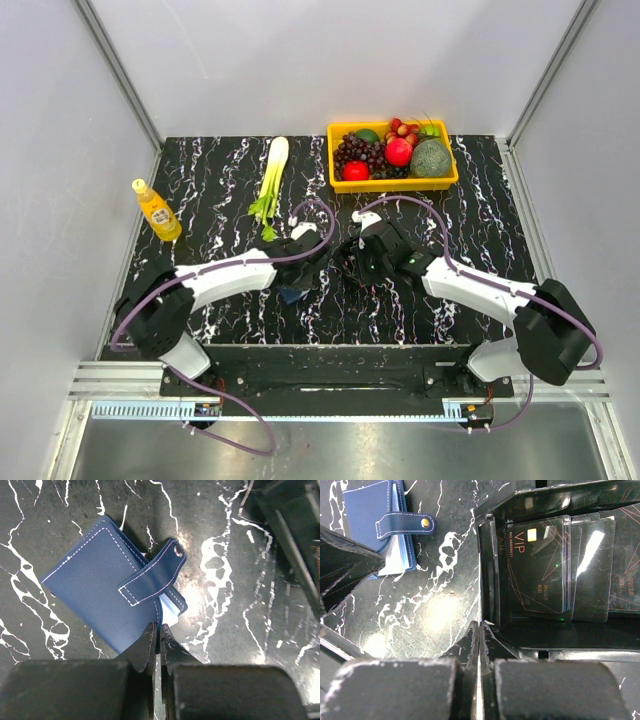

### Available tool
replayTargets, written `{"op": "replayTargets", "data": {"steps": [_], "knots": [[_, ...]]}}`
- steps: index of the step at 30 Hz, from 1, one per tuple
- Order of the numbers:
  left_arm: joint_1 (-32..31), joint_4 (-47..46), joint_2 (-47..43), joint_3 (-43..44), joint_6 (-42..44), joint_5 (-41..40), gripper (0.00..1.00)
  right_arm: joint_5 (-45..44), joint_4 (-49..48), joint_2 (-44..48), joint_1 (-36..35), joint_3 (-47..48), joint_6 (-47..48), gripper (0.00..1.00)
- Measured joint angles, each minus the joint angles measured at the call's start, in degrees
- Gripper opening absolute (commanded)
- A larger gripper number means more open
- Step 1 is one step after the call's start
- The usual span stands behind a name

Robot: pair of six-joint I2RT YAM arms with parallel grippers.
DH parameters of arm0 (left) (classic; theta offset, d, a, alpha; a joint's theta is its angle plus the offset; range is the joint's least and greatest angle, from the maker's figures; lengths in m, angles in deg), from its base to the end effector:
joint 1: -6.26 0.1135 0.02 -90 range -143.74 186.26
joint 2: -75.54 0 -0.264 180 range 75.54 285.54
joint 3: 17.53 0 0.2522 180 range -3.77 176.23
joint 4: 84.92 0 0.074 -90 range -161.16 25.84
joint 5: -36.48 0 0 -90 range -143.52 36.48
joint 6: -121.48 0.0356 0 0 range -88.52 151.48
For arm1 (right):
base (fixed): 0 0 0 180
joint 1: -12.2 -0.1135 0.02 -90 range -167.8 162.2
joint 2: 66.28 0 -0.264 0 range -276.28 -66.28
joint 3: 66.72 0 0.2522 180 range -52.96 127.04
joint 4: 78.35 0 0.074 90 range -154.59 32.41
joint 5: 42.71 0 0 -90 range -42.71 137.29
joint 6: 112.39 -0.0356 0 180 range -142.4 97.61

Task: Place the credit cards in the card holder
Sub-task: Insert the credit card into the card holder.

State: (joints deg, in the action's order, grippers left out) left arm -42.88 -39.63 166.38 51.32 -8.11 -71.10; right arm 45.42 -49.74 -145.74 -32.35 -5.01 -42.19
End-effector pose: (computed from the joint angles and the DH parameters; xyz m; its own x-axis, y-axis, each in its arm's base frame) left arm 0.2040 -0.2194 0.1835 -0.8759 0.0839 -0.4752 0.1122 0.9932 -0.0314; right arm 0.2057 0.2009 0.2169 -0.7173 -0.2311 -0.6573 -0.4699 0.8570 0.2116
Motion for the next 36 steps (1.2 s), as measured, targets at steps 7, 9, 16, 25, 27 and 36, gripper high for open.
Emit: {"op": "replayTargets", "data": {"steps": [7,9,16,25,27,36], "knots": [[-0.02,-6.64,-13.35,-4.92,1.01,3.28,0.00,0.44,-0.09,1.36,0.00,-0.02,-0.68,0.00],[-0.02,-11.19,-19.87,-9.40,0.48,3.74,0.00,1.46,-0.46,1.73,0.00,-0.02,-1.27,0.00],[-0.07,-27.04,-37.79,-34.42,-7.82,2.73,0.00,5.25,-3.17,1.29,0.04,0.04,-4.55,0.00],[-0.11,-33.97,-46.86,-44.50,-18.08,-0.66,0.00,11.13,-8.33,-1.44,-0.07,1.36,-10.23,0.00],[-0.11,-33.64,-49.64,-45.38,-19.28,-2.12,0.00,11.89,-9.70,-2.51,-0.20,1.31,-12.55,0.00],[-0.11,-27.78,-57.77,-47.10,-22.71,-5.64,0.00,13.00,-20.15,-6.64,-1.38,-3.74,-24.70,0.00]]}}
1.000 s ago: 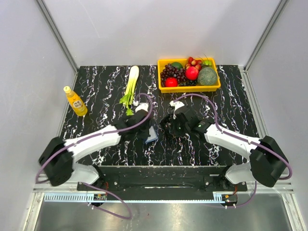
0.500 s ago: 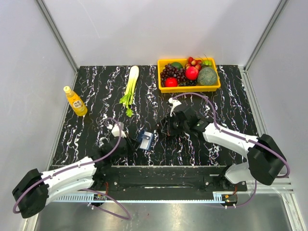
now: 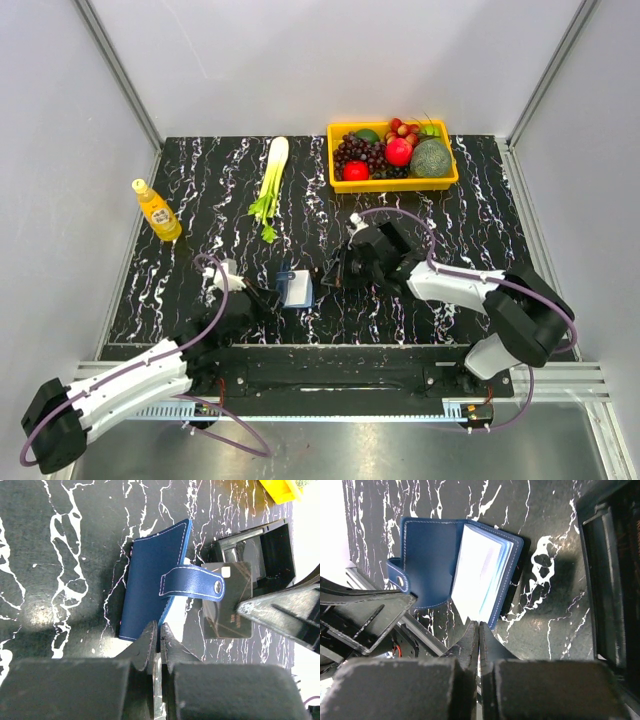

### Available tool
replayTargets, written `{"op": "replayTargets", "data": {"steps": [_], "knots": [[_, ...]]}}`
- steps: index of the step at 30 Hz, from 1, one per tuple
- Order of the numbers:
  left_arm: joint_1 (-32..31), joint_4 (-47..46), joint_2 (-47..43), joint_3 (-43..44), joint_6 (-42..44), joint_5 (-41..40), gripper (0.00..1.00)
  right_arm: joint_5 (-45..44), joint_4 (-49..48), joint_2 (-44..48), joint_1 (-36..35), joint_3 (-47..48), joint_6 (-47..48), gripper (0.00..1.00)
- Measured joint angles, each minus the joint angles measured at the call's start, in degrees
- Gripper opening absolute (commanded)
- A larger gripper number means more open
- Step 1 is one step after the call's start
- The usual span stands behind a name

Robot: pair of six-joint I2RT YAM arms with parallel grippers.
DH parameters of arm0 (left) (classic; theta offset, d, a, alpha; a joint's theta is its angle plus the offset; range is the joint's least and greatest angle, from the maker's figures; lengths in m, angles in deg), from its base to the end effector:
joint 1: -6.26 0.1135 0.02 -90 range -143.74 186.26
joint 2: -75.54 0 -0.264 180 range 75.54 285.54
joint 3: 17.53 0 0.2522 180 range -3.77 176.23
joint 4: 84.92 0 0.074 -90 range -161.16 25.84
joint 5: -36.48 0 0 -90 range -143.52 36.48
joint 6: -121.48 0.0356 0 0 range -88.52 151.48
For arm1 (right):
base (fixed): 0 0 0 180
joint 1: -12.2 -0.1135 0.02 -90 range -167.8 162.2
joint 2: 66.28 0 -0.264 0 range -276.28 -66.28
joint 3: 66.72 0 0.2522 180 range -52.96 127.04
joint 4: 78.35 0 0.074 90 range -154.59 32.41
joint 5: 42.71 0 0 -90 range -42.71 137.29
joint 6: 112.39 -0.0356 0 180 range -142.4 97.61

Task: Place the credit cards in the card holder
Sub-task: Insert the credit card into the card holder.

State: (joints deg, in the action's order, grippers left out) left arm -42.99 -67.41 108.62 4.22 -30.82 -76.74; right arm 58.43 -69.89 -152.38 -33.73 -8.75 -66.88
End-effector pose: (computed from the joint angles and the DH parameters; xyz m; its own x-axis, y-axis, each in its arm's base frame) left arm 0.1017 -0.0966 0.1566 -0.5632 -0.5929 -0.5756 -0.0600 0.7240 -0.6872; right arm 0.2120 0.2289 0.1931 -0.8654 0.0946 -0.4921 -0.2893 0.7074 0.6448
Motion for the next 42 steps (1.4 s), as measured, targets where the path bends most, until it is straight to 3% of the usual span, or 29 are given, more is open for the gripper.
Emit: {"op": "replayTargets", "data": {"steps": [23,32,42], "knots": [[0.00,8.68,-3.65,-0.15,-5.84,-4.26,0.00,-1.73,-5.11,-5.51,-1.97,-1.36,-5.31,0.00],[0.11,13.57,2.86,0.13,-7.04,-5.51,0.00,-3.89,-4.28,-2.64,-2.03,0.22,-3.89,0.00],[0.11,14.10,4.24,0.13,-6.95,-5.46,0.00,-5.70,-3.39,-2.67,-2.05,1.22,-3.13,0.00]]}}
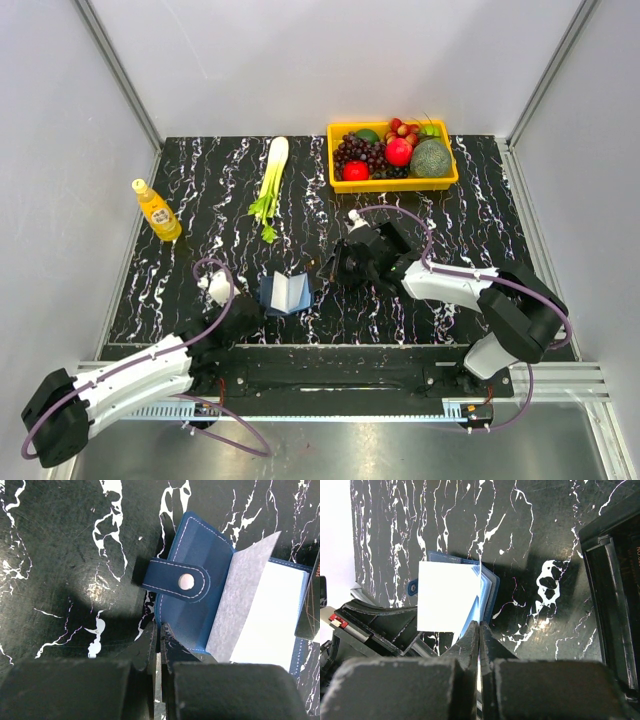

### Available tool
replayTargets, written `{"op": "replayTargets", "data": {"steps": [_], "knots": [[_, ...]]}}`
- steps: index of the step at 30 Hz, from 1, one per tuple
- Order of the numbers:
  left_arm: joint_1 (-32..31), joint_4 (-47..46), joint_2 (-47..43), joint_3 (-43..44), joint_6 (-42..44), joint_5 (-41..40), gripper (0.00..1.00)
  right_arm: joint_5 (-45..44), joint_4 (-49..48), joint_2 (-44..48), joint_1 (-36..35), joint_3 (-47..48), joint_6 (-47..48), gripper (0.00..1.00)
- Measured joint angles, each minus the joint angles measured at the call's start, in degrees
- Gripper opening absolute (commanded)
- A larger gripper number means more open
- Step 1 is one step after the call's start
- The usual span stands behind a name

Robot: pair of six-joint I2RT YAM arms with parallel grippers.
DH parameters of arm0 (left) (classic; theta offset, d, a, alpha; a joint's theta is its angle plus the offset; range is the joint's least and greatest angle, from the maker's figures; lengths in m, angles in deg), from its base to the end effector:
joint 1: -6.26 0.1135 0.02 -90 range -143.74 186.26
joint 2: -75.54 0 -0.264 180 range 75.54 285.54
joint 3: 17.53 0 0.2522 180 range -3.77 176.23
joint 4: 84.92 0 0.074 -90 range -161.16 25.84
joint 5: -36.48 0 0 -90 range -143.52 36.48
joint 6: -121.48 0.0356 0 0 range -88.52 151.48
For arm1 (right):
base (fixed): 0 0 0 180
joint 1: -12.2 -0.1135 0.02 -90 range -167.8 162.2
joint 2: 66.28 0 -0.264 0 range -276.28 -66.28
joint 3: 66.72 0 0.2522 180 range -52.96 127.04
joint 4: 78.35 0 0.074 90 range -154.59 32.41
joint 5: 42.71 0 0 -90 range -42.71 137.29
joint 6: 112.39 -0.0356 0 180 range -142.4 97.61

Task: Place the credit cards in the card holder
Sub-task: Insert the credit card into the card holder.

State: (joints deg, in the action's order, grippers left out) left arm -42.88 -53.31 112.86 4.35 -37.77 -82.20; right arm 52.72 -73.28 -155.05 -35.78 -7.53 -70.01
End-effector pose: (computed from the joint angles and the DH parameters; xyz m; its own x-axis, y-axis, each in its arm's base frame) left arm 0.0946 -0.0832 0.1294 -0.5901 -0.5719 -0.5699 -0.2885 0.8086 -0.5127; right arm 0.2142 0.2427 0.1907 -0.8413 0.1648 -0.5148 -0.2525 0.7222 0.6439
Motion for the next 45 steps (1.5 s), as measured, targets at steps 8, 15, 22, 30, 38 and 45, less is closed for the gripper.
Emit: {"op": "replayTargets", "data": {"steps": [8,15,22,30,38,45], "knots": [[0.00,-0.52,5.44,2.03,0.48,-0.02,0.00,0.24,-0.35,0.63,0.00,-0.63,0.44,0.00],[0.00,-2.38,9.75,3.61,1.64,0.22,0.00,-1.05,2.34,0.66,0.00,-0.07,0.98,0.00],[0.00,-2.99,10.03,3.74,1.75,0.61,0.00,-2.12,2.47,1.40,-0.02,-1.79,-1.09,0.00],[0.00,-4.52,10.86,3.74,1.81,1.33,0.00,-0.48,-0.74,-1.66,-0.09,-1.97,-4.17,0.00],[0.00,-6.58,11.61,3.48,1.86,2.14,0.00,2.62,-5.16,-4.17,-0.50,-1.97,-5.35,0.00],[0.00,-7.78,12.17,3.45,1.92,3.41,0.00,6.12,-10.25,-5.14,-0.90,-1.62,-5.40,0.00]]}}
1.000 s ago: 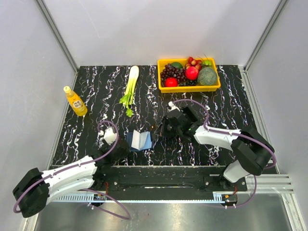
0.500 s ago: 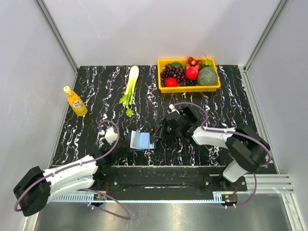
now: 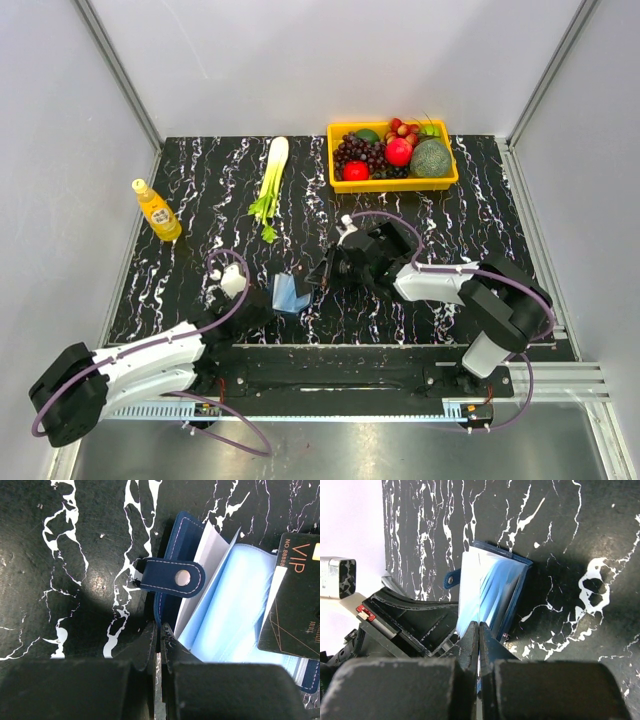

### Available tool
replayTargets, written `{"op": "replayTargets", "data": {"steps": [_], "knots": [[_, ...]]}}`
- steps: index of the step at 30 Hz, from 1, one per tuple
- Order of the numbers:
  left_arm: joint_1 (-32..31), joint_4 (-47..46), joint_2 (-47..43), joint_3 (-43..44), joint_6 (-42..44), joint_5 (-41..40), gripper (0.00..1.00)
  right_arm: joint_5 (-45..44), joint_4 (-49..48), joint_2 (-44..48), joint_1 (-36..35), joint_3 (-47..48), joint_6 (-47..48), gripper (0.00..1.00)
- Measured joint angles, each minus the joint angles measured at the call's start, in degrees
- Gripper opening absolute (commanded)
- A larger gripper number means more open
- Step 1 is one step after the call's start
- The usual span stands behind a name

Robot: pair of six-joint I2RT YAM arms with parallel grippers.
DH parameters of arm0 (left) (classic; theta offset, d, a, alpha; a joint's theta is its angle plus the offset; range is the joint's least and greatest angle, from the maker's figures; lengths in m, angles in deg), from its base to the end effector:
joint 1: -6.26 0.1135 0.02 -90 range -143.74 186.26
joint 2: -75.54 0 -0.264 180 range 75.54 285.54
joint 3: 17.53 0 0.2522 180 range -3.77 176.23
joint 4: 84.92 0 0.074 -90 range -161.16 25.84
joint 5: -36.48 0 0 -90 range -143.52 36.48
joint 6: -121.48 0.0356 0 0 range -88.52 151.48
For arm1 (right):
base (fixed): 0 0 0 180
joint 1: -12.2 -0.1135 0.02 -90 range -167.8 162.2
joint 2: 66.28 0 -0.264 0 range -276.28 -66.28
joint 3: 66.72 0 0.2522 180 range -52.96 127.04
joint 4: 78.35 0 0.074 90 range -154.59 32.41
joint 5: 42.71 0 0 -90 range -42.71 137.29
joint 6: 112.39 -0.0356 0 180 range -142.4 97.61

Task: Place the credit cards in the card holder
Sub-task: Insert the credit card into the card holder.

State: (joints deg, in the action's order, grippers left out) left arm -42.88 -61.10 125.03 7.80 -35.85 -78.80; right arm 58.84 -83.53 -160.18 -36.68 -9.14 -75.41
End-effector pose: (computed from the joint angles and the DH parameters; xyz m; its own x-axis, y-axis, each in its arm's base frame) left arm 0.1094 -0.1033 0.1321 -0.6458 -0.5288 -0.5507 -0.2570 0.8298 -0.4954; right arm 0.2145 0.2566 0.1712 -0.8842 0.1772 -0.4321 -0.2401 0.6211 0.7460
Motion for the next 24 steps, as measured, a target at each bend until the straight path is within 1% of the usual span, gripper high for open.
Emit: {"op": "replayTargets", "data": {"steps": [9,10,11,12,14,15,16,18,21,24], "knots": [[0.00,-1.09,0.50,-0.09,0.07,0.81,0.00,1.33,-0.85,-2.56,-0.13,1.66,0.04,0.00],[0.00,-1.22,0.52,-0.09,0.15,0.98,0.03,1.49,-0.87,-3.15,-0.15,2.12,0.07,0.00],[0.00,-1.27,0.52,-0.09,0.28,1.14,0.16,1.46,-0.87,-3.58,-0.15,2.45,0.07,0.00],[0.00,-1.33,0.50,-0.09,0.48,1.27,0.26,1.46,-0.90,-4.11,-0.20,2.73,0.07,0.00],[0.00,-1.64,0.39,-0.09,0.92,1.53,0.32,1.36,-0.46,-4.81,-0.20,3.19,0.33,0.00],[0.00,-1.92,-0.02,-0.07,1.29,1.75,0.36,1.22,-0.11,-5.14,-0.20,3.54,0.50,0.00],[0.00,-1.68,-0.48,-0.07,1.55,1.90,0.43,1.11,0.20,-5.49,-0.22,3.96,0.70,0.00],[0.00,-0.48,-2.21,-0.07,1.68,2.01,0.45,0.72,0.98,-6.05,-0.26,4.74,1.03,0.00],[0.00,1.97,-6.32,-0.07,1.92,1.86,0.52,-0.17,2.10,-6.64,-0.37,5.57,1.75,0.00],[0.00,3.85,-11.82,-0.07,2.64,1.64,0.54,-0.50,2.69,-7.34,-0.46,6.12,2.23,0.00]]}}
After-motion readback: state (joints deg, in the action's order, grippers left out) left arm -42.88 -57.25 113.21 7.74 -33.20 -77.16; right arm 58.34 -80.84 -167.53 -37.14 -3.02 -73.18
